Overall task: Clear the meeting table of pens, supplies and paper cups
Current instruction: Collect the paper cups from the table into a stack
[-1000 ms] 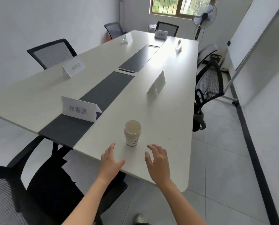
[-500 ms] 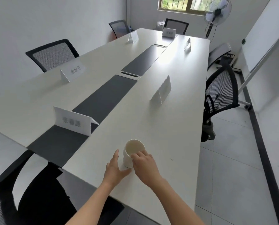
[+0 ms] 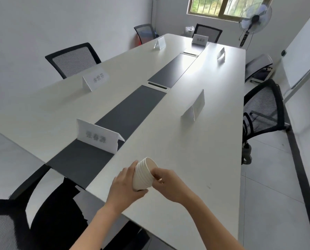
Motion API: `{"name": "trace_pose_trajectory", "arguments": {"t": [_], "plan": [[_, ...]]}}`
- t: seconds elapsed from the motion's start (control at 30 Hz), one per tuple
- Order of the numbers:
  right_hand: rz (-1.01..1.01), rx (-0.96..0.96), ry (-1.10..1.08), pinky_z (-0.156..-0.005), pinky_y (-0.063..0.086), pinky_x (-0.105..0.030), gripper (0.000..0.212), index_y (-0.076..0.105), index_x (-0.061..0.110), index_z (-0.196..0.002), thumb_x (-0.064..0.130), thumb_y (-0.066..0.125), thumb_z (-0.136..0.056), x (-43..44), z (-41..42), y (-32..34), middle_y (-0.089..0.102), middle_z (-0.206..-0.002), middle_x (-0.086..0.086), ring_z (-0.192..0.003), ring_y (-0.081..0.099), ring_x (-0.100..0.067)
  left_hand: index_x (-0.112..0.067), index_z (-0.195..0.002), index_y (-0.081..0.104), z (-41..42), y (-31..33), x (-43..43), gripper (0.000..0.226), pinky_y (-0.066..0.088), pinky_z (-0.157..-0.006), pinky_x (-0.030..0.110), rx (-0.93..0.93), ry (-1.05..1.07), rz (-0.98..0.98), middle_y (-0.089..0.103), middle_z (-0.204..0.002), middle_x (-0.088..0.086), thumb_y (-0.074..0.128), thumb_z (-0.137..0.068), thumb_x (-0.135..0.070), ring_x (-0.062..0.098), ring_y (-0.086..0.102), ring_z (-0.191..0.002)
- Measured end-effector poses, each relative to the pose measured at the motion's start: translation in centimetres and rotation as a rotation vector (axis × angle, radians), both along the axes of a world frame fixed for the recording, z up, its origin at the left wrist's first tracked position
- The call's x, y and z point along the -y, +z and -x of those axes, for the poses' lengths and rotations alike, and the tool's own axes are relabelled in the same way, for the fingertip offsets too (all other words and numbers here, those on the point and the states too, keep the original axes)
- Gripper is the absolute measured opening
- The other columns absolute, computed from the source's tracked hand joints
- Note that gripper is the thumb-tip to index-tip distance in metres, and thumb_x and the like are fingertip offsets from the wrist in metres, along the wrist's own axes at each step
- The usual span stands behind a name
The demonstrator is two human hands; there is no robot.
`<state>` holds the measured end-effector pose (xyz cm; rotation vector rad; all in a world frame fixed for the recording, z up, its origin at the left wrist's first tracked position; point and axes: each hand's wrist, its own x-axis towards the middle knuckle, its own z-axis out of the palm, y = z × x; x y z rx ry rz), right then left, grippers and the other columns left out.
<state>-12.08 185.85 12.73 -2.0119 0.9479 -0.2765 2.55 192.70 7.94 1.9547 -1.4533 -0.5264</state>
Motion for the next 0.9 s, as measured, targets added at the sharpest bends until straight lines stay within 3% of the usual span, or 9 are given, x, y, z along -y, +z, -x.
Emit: {"name": "trace_pose_trajectory", "arguments": {"t": [0.07, 0.17, 0.3, 0.4, 0.5, 0.63, 0.77, 0.9], "plan": [[0.045, -0.012, 0.056, -0.06, 0.033, -0.031, 0.007, 0.052, -0.001, -0.082, 0.005, 0.047, -0.081, -0.5, -1.3, 0.2, 0.047, -0.072, -0.01, -0.065, 0.038, -0.019, -0.035, -0.133, 0.021, -1.3, 0.0, -1.1, 0.09, 0.043, -0.084, 0.037, 0.016, 0.035, 0.025, 0.055, -0.109, 0.005, 0.059, -0.053, -0.054, 0.026, 0.055, -0.098], [0.034, -0.005, 0.094, -0.064, 0.038, -0.032, 0.008, 0.055, 0.001, -0.083, 0.005, 0.049, -0.079, -1.3, -3.2, -0.1, 0.054, -0.076, -0.016, -0.067, 0.043, -0.02, -0.044, -0.127, 0.01, -2.7, -0.6, -3.0, 0.086, 0.042, -0.086, 0.036, 0.018, 0.077, 0.025, 0.054, -0.108, 0.004, 0.046, -0.05, -0.06, 0.022, 0.052, -0.097], [0.002, -0.027, 0.136, -0.062, 0.036, -0.029, 0.007, 0.056, 0.004, -0.081, 0.005, 0.049, -0.079, -2.5, -5.2, -0.4, 0.052, -0.076, -0.009, -0.066, 0.043, -0.019, -0.056, -0.128, 0.006, -4.2, -0.9, -5.1, 0.087, 0.038, -0.09, 0.032, 0.014, 0.103, -0.008, 0.051, -0.114, 0.002, 0.062, -0.062, -0.048, 0.012, 0.041, -0.095], [0.019, -0.054, 0.17, -0.059, 0.032, -0.027, 0.006, 0.052, 0.009, -0.076, 0.004, 0.049, -0.079, -3.1, -6.2, -0.7, 0.05, -0.075, -0.007, -0.065, 0.039, -0.018, -0.045, -0.139, 0.014, -4.4, -1.0, -6.2, 0.09, 0.031, -0.088, 0.026, -0.019, 0.131, -0.037, 0.046, -0.124, 0.001, 0.071, -0.072, -0.031, 0.009, 0.036, -0.098], [0.046, -0.07, 0.175, -0.06, 0.032, -0.026, 0.006, 0.05, 0.011, -0.076, 0.006, 0.051, -0.08, -3.3, -6.6, -0.8, 0.048, -0.073, -0.003, -0.065, 0.039, -0.017, -0.04, -0.14, 0.015, -4.5, -1.1, -7.1, 0.089, 0.033, -0.087, 0.025, -0.062, 0.171, -0.045, 0.046, -0.121, -0.002, 0.071, -0.073, -0.029, 0.01, 0.038, -0.095], [0.064, -0.034, 0.094, -0.061, 0.035, -0.021, 0.028, 0.045, 0.027, -0.064, 0.007, 0.056, -0.08, -2.7, -6.8, -0.7, 0.049, -0.065, 0.01, -0.061, 0.041, -0.01, -0.049, -0.134, 0.013, -5.1, -1.9, -8.2, 0.088, 0.041, -0.094, 0.033, -0.117, 0.222, -0.059, 0.041, -0.113, -0.012, 0.072, -0.071, -0.033, 0.012, 0.045, -0.101], [0.172, 0.069, -0.068, -0.065, 0.036, -0.019, 0.009, 0.059, 0.015, -0.081, 0.006, 0.056, -0.084, -1.1, -7.0, -0.7, 0.055, -0.076, 0.005, -0.066, 0.047, -0.007, -0.044, -0.139, 0.016, -5.7, -2.5, -9.0, 0.091, 0.045, -0.083, 0.029, -0.245, 0.384, -0.038, 0.045, -0.11, -0.005, 0.074, -0.069, -0.032, 0.014, 0.051, -0.097], [0.464, -0.08, -0.1, -0.069, 0.03, -0.026, 0.013, 0.064, 0.004, -0.092, 0.005, 0.053, -0.086, 0.7, -7.0, -2.4, 0.061, -0.085, -0.003, -0.085, 0.051, -0.024, -0.037, -0.141, 0.018, -6.6, -2.8, -9.6, 0.094, 0.045, -0.083, 0.03, -0.28, 0.503, 0.012, 0.048, -0.109, -0.001, 0.077, -0.069, -0.029, 0.016, 0.052, -0.096]]}}
